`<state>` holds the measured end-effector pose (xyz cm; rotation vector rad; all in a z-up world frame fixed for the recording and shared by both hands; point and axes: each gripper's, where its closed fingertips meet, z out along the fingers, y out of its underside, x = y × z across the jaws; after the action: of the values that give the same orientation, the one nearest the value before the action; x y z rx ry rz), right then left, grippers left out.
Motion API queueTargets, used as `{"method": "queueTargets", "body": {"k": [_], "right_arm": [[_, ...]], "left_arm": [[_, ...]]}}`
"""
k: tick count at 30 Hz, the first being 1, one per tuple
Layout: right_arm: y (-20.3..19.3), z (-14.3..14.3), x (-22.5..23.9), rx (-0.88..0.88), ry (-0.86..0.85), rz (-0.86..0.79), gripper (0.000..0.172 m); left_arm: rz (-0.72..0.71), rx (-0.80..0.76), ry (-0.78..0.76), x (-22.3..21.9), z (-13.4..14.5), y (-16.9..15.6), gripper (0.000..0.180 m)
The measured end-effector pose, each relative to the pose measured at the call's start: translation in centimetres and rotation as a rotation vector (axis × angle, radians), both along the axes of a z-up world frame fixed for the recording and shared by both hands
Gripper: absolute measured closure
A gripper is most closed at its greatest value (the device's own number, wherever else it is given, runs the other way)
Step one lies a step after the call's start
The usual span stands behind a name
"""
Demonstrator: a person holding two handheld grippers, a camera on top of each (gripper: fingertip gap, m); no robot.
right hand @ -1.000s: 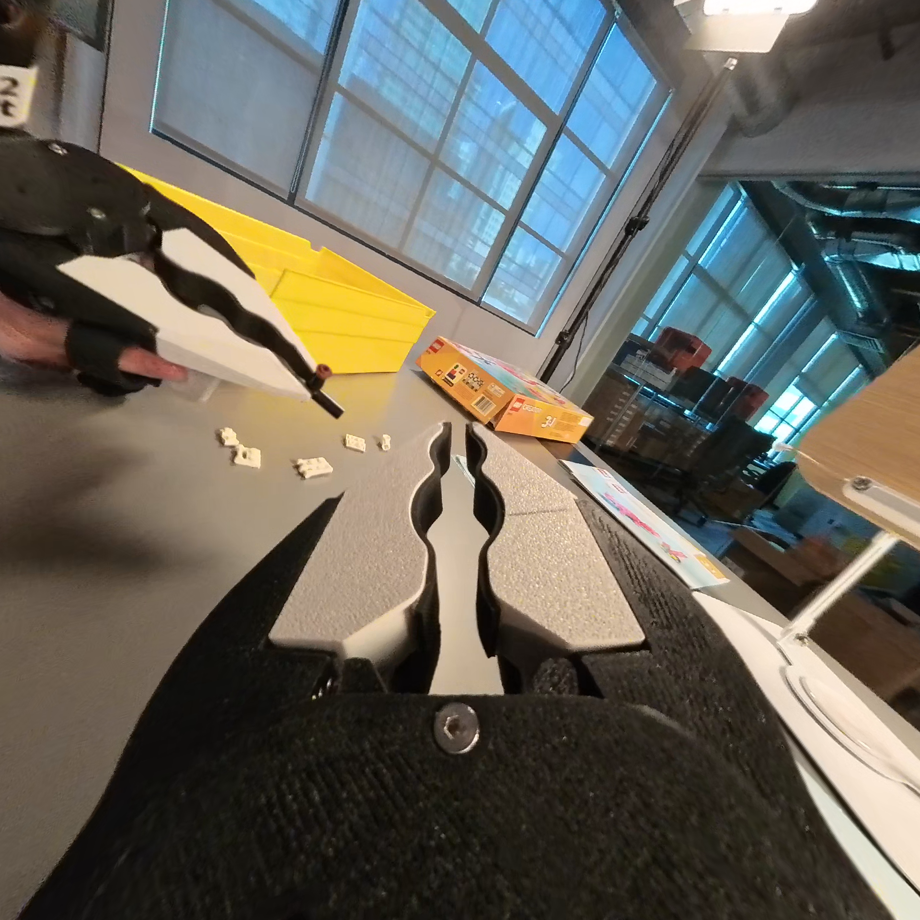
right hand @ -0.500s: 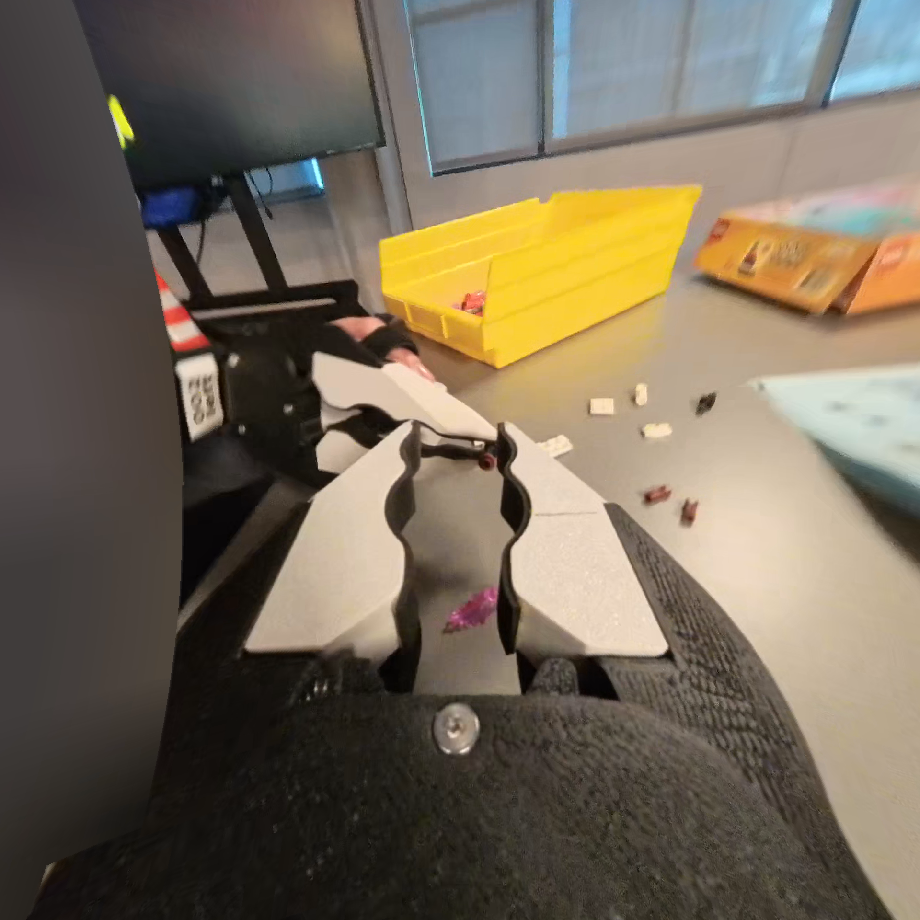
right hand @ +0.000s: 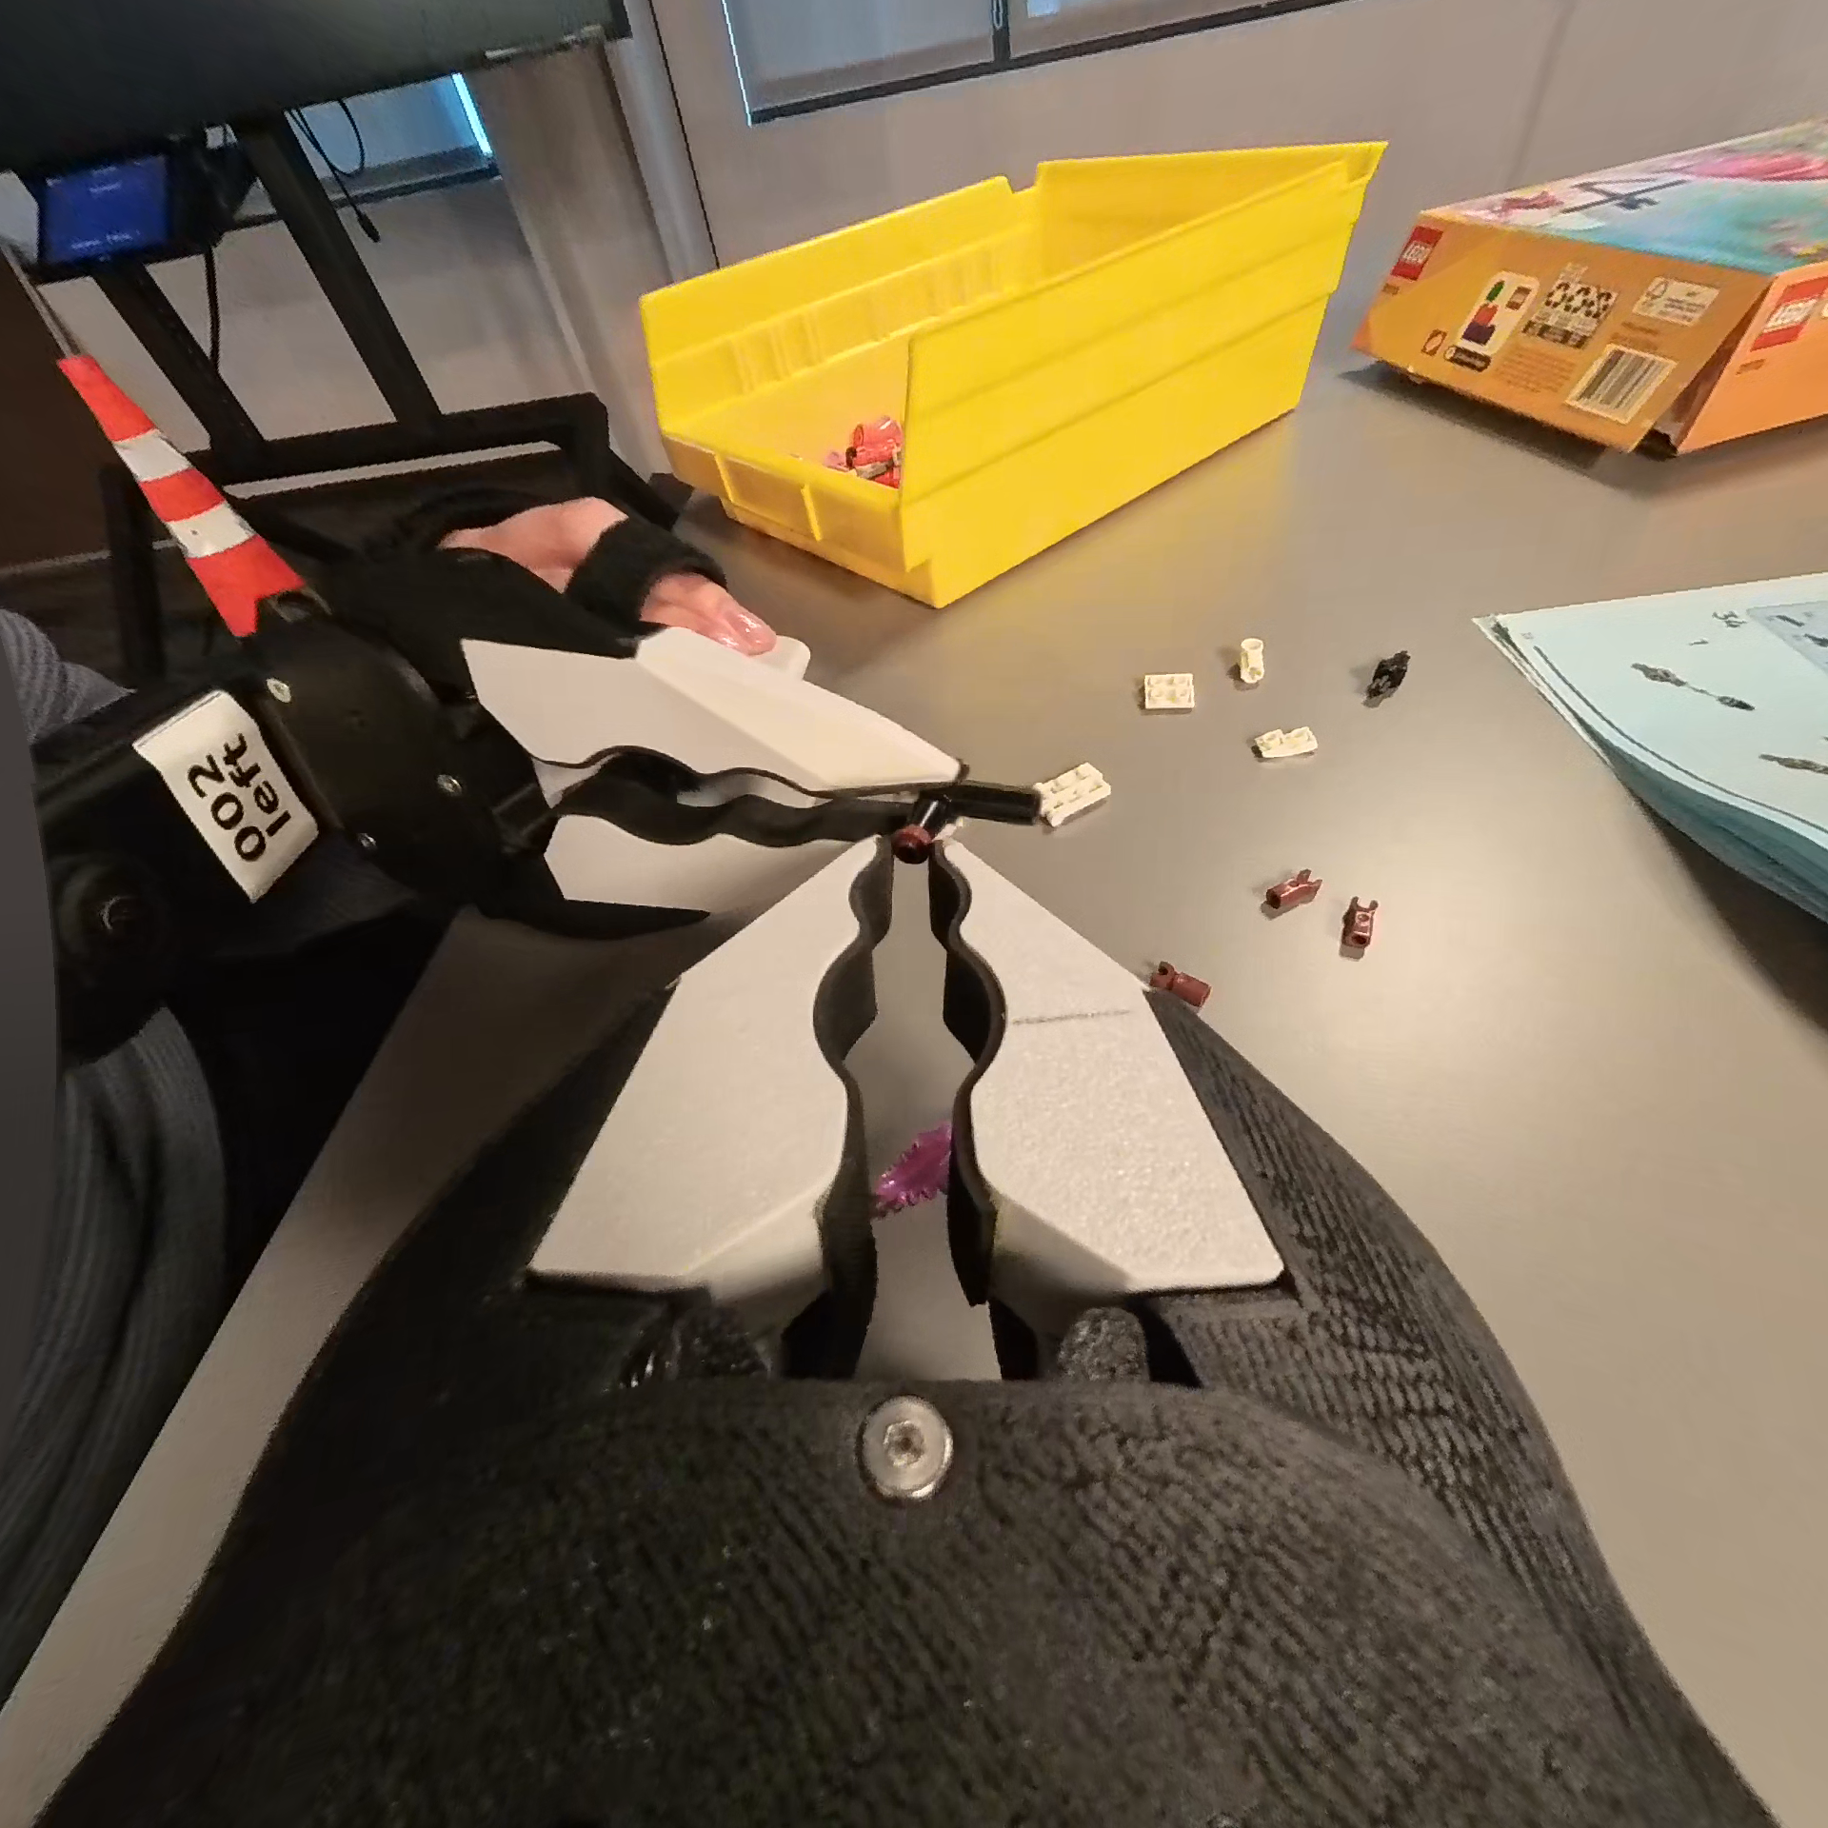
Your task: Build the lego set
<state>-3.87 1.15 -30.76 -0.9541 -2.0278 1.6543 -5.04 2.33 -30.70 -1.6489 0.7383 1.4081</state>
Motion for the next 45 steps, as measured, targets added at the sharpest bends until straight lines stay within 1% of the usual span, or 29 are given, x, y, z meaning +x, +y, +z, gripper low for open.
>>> {"method": "queueTargets", "body": {"k": [3, 5, 8, 11, 14, 15, 17, 20, 23, 28, 45], "right_arm": [[0.0, 0.1, 0.1, 0.008, 0.014, -0.003, 0.167], [0.2, 0.2, 0.2, 0.02, 0.036, -0.007, 0.167], [1.2, 0.7, 0.4, 0.09, 0.139, -0.039, 0.167], [3.2, 1.0, 0.3, 0.237, 0.297, -0.12, 0.167], [6.7, 1.6, -0.9, 0.435, 0.481, -0.329, 0.167], [7.5, 1.7, -1.0, 0.484, 0.529, -0.372, 0.167], [8.3, 2.2, -1.2, 0.529, 0.595, -0.433, 0.167], [8.2, 2.5, -1.1, 0.528, 0.624, -0.444, 0.167], [8.0, 2.6, -1.0, 0.531, 0.638, -0.438, 0.167], [8.0, 2.6, -1.0, 0.532, 0.642, -0.436, 0.167], [7.8, 2.5, -1.0, 0.533, 0.643, -0.429, 0.167]], "left_arm": [[-0.009, 0.022, -0.036, 0.1, 0.1, 0.0, 0.173], [-0.021, 0.094, -0.117, 0.1, 1.0, -0.1, 0.156], [-0.049, 0.17, -0.293, -0.2, 1.7, -0.4, 0.143], [-0.088, 0.247, -0.517, -0.8, 2.2, -0.8, 0.14], [-0.136, 0.32, -0.78, -1.6, 2.6, -1.2, 0.14], [-0.146, 0.341, -0.851, -1.9, 2.7, -1.4, 0.14], [-0.159, 0.379, -0.946, -2.5, 2.8, -1.8, 0.14], [-0.179, 0.42, -1.049, -3.1, 3.0, -2.2, 0.14], [-0.201, 0.456, -1.11, -3.4, 3.4, -2.6, 0.141], [-0.213, 0.482, -1.154, -3.7, 3.6, -2.9, 0.143], [-0.215, 0.473, -1.154, -3.6, 3.4, -2.8, 0.144]]}}
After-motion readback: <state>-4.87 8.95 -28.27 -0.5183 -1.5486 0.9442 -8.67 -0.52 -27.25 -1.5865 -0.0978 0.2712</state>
